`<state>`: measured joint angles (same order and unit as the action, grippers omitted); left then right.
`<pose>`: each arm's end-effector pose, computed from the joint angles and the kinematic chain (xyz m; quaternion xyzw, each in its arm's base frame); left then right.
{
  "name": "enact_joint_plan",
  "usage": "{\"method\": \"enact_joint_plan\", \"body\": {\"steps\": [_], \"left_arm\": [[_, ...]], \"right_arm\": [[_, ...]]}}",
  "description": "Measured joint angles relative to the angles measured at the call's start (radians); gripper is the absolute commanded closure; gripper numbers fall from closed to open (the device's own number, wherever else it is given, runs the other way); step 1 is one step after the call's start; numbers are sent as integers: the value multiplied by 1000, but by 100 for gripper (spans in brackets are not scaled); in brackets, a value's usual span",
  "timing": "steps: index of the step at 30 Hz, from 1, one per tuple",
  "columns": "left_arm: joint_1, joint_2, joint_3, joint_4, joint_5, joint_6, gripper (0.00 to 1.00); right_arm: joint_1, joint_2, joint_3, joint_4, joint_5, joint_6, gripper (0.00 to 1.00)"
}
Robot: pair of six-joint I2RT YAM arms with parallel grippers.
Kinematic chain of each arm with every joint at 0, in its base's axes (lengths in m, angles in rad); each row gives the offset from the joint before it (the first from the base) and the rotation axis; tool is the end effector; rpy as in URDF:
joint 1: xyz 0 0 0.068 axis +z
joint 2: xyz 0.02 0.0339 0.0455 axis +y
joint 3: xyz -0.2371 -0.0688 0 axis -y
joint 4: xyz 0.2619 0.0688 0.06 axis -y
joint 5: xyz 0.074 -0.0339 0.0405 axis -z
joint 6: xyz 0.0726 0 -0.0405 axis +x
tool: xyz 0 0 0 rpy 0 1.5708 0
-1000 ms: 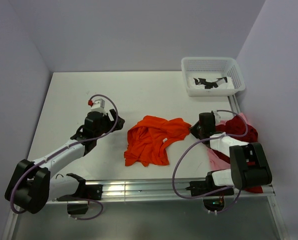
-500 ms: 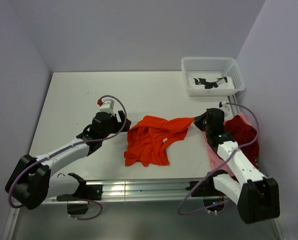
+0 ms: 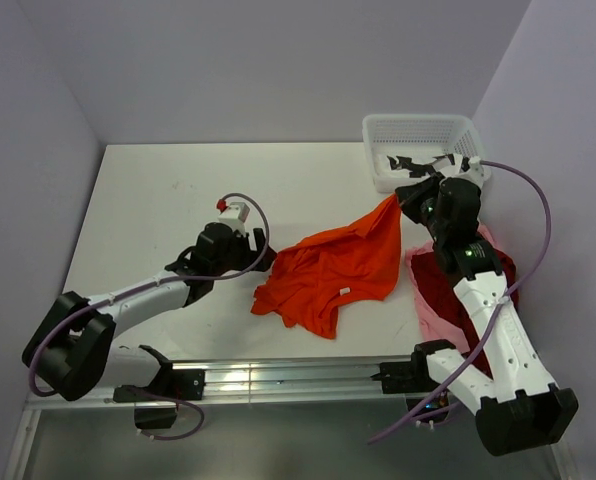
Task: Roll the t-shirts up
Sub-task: Flatten the tshirt
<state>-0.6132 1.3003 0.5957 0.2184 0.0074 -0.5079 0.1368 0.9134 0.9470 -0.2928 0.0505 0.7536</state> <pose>0.2652 -0.1873 0.1495 0.0470 0.8552 -0.2771 0.4354 0.2744 0.0341 0.3324 0.2552 0.7503 0.2445 0.5588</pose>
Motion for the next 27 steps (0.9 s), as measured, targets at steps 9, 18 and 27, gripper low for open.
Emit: {"method": "enact_joint_plan", "body": {"steps": [9,18,27], "left_arm": [[-4,167,101,-1,99,17,24],[-8,438,308,-63,101,17,35],[-33,562,410,-96,93,20,94]], "right_arm": [[0,46,20,-37,-71,0,100],[0,42,17,-34,-98,-13,100],[0,37,-15,-21,-121,-13,100]]}}
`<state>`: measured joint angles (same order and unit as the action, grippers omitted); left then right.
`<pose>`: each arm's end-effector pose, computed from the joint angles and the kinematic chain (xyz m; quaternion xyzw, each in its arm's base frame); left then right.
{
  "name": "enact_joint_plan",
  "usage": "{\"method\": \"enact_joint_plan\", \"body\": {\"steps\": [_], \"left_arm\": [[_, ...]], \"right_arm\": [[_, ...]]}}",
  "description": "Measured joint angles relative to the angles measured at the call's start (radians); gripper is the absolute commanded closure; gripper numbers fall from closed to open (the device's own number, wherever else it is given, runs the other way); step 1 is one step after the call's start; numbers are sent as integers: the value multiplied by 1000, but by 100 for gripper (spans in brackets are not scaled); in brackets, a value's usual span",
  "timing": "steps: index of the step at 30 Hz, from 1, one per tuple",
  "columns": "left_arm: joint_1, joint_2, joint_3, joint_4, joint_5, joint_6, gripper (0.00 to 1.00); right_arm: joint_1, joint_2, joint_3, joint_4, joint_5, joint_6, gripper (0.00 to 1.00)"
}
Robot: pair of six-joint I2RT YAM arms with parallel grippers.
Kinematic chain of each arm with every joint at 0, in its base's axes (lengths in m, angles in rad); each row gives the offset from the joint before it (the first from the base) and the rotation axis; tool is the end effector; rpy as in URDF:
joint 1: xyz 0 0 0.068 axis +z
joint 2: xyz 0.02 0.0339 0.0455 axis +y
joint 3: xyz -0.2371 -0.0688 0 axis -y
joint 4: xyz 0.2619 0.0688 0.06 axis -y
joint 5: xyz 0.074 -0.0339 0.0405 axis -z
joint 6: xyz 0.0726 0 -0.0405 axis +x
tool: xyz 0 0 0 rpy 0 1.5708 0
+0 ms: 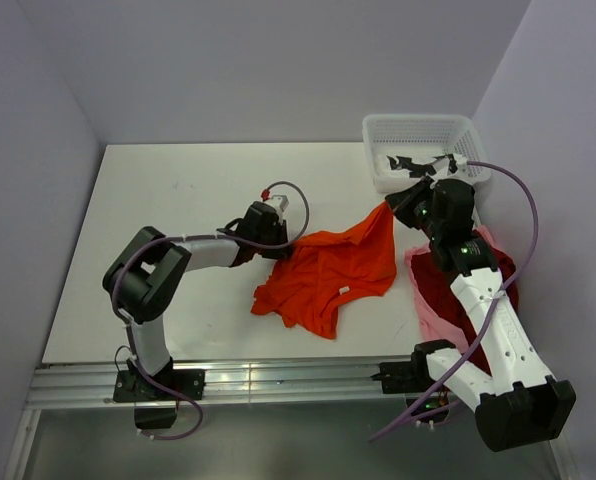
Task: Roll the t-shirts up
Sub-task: Flatten the tshirt
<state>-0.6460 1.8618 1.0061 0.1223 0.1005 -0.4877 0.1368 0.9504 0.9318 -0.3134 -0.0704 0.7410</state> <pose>0.3259 -0.2549 0.0843 0.0925 0.9080 -0.2568 0.3179 0.2802 0.0437 0.3138 0.2226 0.7830 0.2725 0.5130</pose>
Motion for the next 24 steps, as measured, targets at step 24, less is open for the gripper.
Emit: {"method": "enact_joint_plan", "body": {"steps": [24], "left_arm": [[-186,-664,371,-751,-478,-60,98]], "right_arm": [[-34,-8,349,-16,-117,90,100]]}}
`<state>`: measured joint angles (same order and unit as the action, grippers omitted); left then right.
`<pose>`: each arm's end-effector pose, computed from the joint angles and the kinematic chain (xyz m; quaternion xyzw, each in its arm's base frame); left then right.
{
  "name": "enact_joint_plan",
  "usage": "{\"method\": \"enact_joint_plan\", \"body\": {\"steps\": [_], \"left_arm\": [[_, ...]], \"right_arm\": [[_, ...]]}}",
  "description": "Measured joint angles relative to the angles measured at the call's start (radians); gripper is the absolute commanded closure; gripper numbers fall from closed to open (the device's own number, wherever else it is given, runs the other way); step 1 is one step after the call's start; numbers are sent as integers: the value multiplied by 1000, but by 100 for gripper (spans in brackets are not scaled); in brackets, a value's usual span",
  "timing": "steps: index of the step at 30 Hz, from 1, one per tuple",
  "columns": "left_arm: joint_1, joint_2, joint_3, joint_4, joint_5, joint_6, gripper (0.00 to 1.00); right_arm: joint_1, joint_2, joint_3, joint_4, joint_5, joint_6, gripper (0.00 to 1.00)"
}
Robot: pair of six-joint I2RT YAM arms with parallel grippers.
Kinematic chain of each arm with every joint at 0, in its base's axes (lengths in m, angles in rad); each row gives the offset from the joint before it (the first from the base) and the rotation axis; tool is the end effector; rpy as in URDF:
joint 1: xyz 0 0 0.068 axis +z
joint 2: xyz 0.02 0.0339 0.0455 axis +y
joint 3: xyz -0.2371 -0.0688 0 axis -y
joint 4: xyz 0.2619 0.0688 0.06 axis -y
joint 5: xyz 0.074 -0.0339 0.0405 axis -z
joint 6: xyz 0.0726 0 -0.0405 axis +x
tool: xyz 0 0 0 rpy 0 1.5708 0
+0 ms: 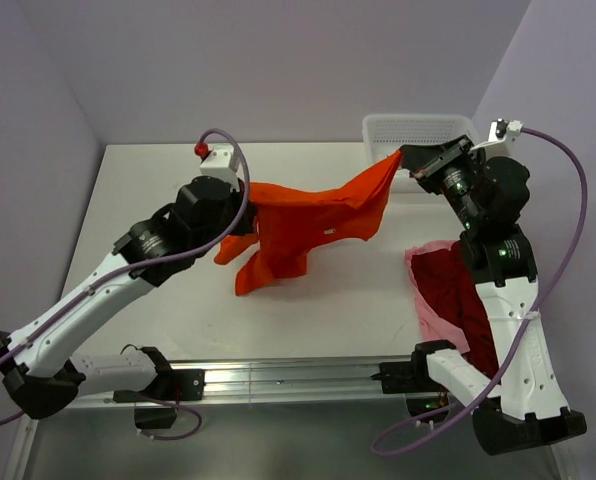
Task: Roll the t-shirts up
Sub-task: Flatten the tshirt
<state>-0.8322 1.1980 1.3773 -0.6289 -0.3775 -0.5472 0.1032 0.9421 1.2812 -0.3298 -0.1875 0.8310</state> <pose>0.2272 -0.2098 0.3786 0.0194 0.8376 -0.2097 0.5040 0.2502 0.0395 0.4503 0.1873 0.6785 0.3773 0.6018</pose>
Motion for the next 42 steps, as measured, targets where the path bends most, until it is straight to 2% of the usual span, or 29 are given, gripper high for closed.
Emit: {"method": "enact_joint_plan", "body": {"steps": [3,7,8,11,15,17,22,26,36,42], "left_arm": [[-28,-54,-50,-2,-2,-22,96],[-44,-57,-295,70,13,-86,87],[-53,-31,-348,82,22,-102,71],[-107,85,-493,118,51,-149,44],[-167,101,-548,108,45,-185,31],[-175,45,-554,122,41,-201,28],[-175,-164,-597,161,35,-227,28],[-175,-243,-630,158,35,-248,29],[-163,-94,-693,154,43,-280,24],[-156,-23,-693,170,39,-283,25]], "right_arm": [[-4,-19,-3,1,0,10,100],[-23,-37,-61,-1,0,16,100],[-29,-39,-76,-7,1,17,100],[-66,-44,-143,-26,-5,16,100],[-167,-46,-216,-46,-25,8,100],[-233,-48,-248,-47,-46,8,100],[-367,-87,-359,-21,-74,12,100],[-384,-98,-432,8,-92,16,100],[-385,-93,-502,83,-141,-23,100],[-385,-178,-587,88,-151,-84,100]]}}
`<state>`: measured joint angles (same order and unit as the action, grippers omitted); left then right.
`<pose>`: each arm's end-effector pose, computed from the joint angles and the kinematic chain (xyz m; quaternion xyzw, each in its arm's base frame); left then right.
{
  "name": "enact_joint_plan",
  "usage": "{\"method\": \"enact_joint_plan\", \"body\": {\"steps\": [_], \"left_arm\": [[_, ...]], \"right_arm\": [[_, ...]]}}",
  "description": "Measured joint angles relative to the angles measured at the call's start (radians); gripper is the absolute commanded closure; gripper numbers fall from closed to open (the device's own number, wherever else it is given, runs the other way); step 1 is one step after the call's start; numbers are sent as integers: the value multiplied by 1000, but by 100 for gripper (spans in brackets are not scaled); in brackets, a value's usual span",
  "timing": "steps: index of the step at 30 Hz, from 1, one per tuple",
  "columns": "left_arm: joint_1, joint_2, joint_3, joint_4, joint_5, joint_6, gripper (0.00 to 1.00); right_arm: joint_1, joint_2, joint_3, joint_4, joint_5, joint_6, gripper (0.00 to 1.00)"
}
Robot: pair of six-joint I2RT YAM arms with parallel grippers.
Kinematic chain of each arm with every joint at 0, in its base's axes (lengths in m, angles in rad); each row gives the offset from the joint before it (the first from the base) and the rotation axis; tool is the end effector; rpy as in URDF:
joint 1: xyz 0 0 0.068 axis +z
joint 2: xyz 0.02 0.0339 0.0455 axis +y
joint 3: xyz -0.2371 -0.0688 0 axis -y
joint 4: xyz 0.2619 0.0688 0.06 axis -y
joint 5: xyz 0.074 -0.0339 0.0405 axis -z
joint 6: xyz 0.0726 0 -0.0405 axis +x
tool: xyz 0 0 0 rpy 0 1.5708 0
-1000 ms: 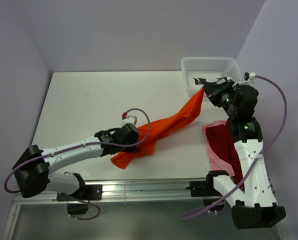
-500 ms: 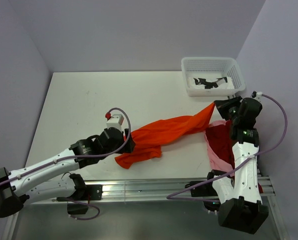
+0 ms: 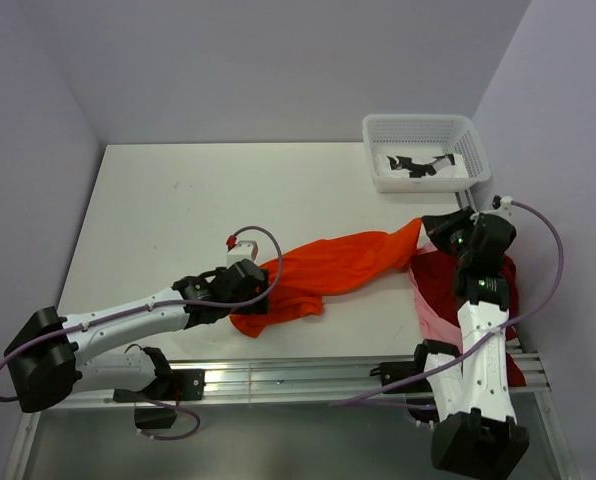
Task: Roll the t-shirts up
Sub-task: Flatten the tshirt
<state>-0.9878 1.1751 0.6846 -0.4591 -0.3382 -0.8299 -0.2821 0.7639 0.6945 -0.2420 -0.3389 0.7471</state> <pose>0.1692 -0.2128 0.1460 0.0227 0.9397 -0.1391 0.3116 0.2467 -0.0464 0.2756 0.3056 0.7423 0.2664 0.5334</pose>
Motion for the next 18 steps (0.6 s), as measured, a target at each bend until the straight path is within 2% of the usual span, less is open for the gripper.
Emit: {"method": "enact_joint_plan", "body": {"steps": [4,8,12,15,18], "left_arm": [[1,-35,0,3,-16,-4,25],[18,-65,6,4,-25,-3,25],[31,-35,31,5,-27,5,25],[32,-13,40,7,-27,6,25],[43,-8,40,6,-27,6,25]], "right_arm": [[0,-151,-125,-44,56,-10,100],[0,-353,-261,-163,132,19,100],[0,-512,-311,-271,156,37,100],[0,-561,-311,-308,173,33,91],[0,-547,-317,-315,173,18,89]]}}
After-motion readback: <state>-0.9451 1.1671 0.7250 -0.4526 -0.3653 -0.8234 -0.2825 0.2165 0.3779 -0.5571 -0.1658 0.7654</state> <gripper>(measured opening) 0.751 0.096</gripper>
